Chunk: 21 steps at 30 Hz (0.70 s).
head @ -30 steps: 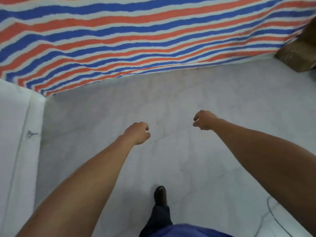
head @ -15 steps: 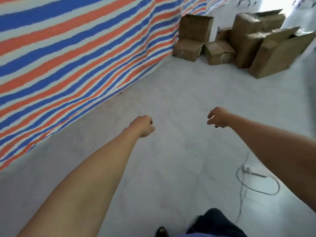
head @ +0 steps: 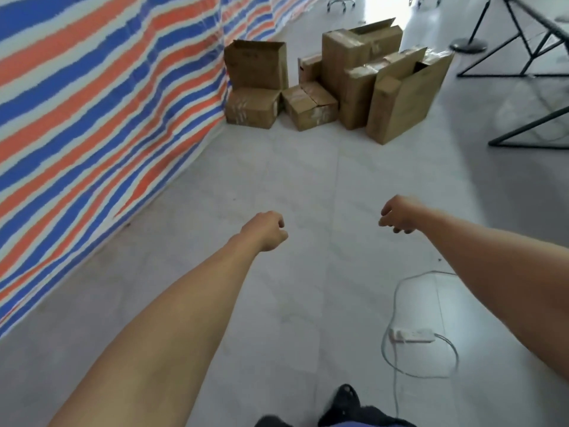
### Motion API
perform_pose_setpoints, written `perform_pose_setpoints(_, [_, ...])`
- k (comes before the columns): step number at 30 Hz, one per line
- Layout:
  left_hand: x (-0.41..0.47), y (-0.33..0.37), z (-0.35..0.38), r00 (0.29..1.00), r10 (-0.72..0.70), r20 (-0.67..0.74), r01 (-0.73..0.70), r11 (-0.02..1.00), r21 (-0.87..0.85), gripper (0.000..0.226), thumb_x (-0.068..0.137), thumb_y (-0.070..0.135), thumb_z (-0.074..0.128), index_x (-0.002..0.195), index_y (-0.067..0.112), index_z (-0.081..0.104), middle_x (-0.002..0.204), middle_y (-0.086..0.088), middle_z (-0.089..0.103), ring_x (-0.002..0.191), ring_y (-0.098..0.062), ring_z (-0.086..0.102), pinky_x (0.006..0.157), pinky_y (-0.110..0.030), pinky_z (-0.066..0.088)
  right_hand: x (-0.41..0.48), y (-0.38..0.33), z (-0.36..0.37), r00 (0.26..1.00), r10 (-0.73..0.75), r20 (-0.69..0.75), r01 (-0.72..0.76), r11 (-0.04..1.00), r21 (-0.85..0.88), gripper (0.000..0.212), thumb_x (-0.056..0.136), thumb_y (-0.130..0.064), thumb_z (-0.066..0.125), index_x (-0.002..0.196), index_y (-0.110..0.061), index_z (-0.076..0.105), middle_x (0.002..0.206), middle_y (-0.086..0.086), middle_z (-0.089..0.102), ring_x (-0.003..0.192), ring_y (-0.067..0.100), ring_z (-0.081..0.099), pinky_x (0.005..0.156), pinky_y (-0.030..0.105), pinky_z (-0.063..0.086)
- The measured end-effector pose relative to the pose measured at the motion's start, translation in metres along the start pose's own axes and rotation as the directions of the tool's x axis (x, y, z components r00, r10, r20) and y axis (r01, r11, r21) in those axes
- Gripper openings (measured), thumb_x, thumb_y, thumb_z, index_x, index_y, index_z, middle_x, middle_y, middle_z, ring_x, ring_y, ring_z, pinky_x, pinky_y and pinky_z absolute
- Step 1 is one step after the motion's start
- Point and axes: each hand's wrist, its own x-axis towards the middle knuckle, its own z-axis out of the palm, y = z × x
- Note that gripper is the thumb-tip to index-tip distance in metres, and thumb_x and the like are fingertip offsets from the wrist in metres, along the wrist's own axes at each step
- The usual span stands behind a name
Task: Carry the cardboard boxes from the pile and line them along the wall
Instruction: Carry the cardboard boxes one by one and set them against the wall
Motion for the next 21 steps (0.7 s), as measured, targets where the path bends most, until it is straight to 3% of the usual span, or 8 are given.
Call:
perform_pose_setpoints(9, [0.206,0.074,-0.056,0.997,0.035,0.072,-0.037,0.999,0.033,0.037,0.095,0.03,0.055,0.129,0.015,0.057,0.134,-0.009,0.054,0.116,-0.027,0.054,0.094,-0.033,0.045,0.168,-0.002,-0.106,0.999,0.049,-0.017,-0.048,0.996,0.082,0.036,0.09,-0.019,0.071,0.123,-0.007,0.062,0.108,0.016,0.07,0.083,0.027,0.07,0.076,0.038,0.057])
perform_pose_setpoints(15, [0.37,0.124,-0.095,0.987,0.072,0.143,-0.075,0.997,0.019,0.032,0.094,0.029,0.058,0.122,0.014,0.061,0.128,-0.009,0.056,0.104,-0.025,0.055,0.089,-0.033,0.046,0.3,0.007,-0.173,0.988,0.155,-0.012,-0.152,0.981,0.121,0.035,0.089,-0.02,0.071,0.122,-0.008,0.064,0.098,0.01,0.068,0.072,0.022,0.068,0.058,0.027,0.052])
perform_pose_setpoints(21, [0.515,0.205,-0.162,0.977,0.147,0.155,-0.154,0.988,0.034,0.03,0.094,0.028,0.059,0.119,0.012,0.063,0.123,-0.009,0.06,0.111,-0.028,0.056,0.09,-0.031,0.046,0.408,0.008,-0.274,0.978,0.204,-0.054,-0.189,0.96,0.206,0.035,0.09,-0.021,0.069,0.122,-0.008,0.062,0.105,0.012,0.069,0.085,0.026,0.072,0.072,0.035,0.056])
